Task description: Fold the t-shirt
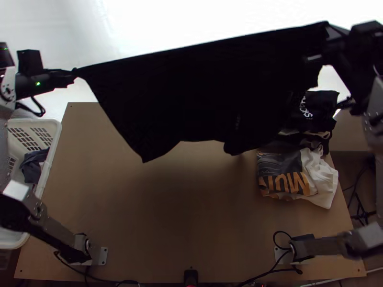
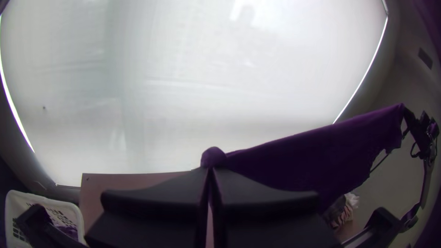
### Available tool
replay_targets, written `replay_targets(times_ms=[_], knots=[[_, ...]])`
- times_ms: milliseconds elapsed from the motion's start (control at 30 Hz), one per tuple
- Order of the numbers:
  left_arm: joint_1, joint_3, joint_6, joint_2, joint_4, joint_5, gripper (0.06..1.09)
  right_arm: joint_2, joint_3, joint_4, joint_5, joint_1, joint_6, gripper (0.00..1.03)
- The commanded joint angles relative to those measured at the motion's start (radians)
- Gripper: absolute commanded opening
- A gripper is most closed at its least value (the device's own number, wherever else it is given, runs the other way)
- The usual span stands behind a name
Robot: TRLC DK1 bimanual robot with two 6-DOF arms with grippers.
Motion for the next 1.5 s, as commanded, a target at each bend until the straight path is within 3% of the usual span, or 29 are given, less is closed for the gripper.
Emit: replay_targets(times_ms=[0,200,300,500,600,700,1000,1133,1233,1467], knots=[[-0.073,0.188,0.023,0.224,0.032,-0.066,0.09,0.246,0.255,0.034,-0.004,0.026,-0.027,0.03],[-0.090,0.052,0.014,0.055,-0.001,-0.022,0.09,0.107,0.136,-0.037,-0.004,0.089,0.025,0.03],[-0.114,0.040,0.021,-0.045,-0.169,-0.009,0.09,-0.001,0.100,-0.166,-0.004,0.126,0.042,0.03],[-0.124,-0.032,0.127,-0.312,-0.498,0.178,0.09,-0.223,0.072,-0.459,-0.007,0.203,0.074,0.03],[-0.124,-0.092,0.127,-0.494,-0.513,0.218,0.09,-0.330,0.077,-0.600,-0.010,0.272,0.081,0.03],[-0.179,-0.120,0.127,-0.660,-0.513,0.221,0.09,-0.447,0.052,-0.699,-0.074,0.272,0.098,0.03],[-0.186,-0.253,0.110,-0.858,-0.512,0.236,0.09,-0.562,0.087,-0.831,-0.100,0.224,0.101,0.03],[-0.185,-0.322,0.112,-0.850,-0.512,0.230,0.09,-0.524,0.067,-0.830,-0.100,0.224,0.115,0.03],[-0.163,-0.494,0.170,-0.850,-0.482,0.206,0.09,-0.505,-0.129,-0.761,-0.100,0.226,0.121,0.03],[-0.058,-0.961,0.277,-0.778,-0.278,0.206,0.09,-0.462,-0.627,-0.417,-0.180,0.226,0.175,0.03]])
